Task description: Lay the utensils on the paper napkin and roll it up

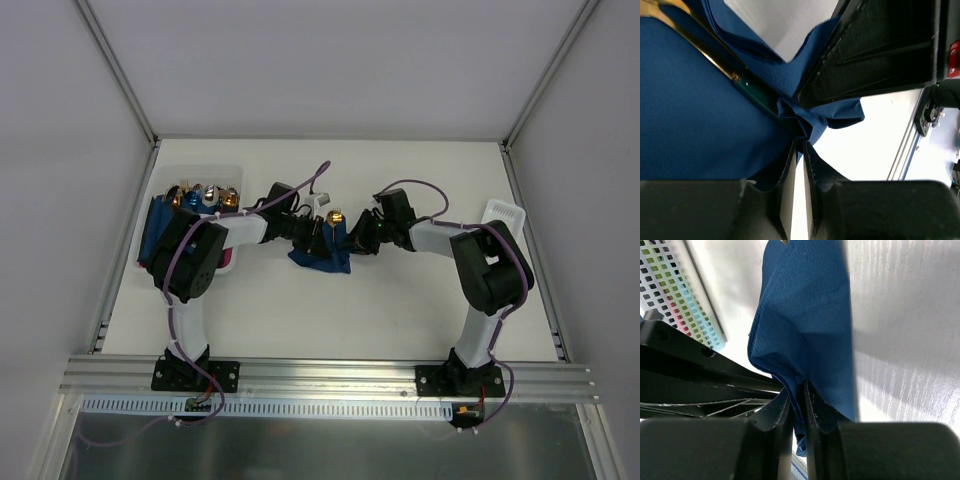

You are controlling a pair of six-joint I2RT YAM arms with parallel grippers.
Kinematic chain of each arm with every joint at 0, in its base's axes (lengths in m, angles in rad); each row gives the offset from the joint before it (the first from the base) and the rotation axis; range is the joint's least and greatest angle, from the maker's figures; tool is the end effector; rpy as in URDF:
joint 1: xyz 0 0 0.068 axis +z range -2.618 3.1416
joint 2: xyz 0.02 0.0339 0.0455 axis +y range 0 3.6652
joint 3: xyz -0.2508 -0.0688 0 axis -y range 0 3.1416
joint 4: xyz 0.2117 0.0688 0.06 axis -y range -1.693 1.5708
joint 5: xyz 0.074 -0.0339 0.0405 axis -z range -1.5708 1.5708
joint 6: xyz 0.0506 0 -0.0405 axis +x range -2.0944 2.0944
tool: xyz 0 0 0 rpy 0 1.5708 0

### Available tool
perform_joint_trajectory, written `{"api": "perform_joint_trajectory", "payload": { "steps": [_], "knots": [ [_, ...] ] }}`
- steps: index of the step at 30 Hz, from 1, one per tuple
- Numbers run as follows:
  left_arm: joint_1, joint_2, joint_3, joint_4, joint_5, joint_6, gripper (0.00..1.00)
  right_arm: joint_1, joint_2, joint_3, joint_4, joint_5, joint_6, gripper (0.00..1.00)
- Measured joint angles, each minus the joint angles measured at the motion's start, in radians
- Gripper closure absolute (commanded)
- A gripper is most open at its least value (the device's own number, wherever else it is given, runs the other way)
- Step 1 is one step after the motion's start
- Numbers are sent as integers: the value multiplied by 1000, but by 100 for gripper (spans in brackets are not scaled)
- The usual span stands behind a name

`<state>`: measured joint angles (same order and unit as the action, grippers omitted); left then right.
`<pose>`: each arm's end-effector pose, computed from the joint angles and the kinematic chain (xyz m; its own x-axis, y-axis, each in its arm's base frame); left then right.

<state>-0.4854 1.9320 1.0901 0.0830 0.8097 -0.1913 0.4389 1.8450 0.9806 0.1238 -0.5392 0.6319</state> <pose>0.3132 -0.2066 0.1552 -0.7471 0.2458 -0.6176 0.6564 0.4193 -0.6271 0.3127 0.1755 0.1536 -0.9109 0.1323 -0.3909 -0.2103 0.6662 0.7155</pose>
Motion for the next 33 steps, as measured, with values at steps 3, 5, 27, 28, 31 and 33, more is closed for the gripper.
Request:
{"api": "perform_joint_trajectory", "payload": {
  "steps": [3,5,27,28,31,33],
  "knots": [
    [0,19,23,6,1,-8,96,-2,0,-2,1,0,0,85],
    [0,37,36,8,1,-14,96,-3,0,-3,0,0,0,85],
    [3,126,84,-17,2,-85,98,5,-28,-11,1,-27,-4,69],
    [3,126,84,-16,2,-86,98,8,-28,-11,3,-28,-3,69],
    [3,126,84,-17,2,-88,98,16,-29,-14,19,-35,9,66],
    [3,126,84,-17,2,-89,98,18,-29,-19,32,-42,19,63]
  ]
}}
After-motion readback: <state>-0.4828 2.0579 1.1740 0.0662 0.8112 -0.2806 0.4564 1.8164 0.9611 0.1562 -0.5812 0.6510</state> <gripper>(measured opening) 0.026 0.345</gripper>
